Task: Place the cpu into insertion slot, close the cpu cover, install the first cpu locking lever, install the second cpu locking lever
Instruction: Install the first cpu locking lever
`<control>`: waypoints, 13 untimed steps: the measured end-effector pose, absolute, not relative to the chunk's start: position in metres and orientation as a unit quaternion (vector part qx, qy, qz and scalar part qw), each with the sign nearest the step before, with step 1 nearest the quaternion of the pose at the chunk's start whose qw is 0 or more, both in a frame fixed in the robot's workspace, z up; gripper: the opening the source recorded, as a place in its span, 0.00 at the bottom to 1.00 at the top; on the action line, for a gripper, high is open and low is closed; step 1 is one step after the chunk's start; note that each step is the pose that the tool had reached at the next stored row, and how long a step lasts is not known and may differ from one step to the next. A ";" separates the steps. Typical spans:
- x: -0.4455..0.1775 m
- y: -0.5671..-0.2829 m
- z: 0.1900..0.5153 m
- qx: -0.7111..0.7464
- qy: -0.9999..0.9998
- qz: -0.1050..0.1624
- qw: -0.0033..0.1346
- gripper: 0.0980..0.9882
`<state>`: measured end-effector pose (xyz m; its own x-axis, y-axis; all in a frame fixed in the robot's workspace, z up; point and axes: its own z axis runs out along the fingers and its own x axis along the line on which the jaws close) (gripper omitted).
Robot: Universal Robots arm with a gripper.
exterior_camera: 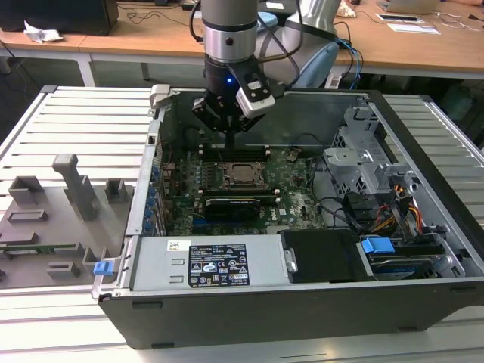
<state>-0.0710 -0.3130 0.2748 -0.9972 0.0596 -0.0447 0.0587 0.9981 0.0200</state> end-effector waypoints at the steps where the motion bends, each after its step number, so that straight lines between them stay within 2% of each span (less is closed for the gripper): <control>1: -0.073 -0.313 0.274 0.029 0.999 0.009 0.023 0.01; 13: -0.082 -0.312 0.271 0.006 1.000 0.010 0.022 0.01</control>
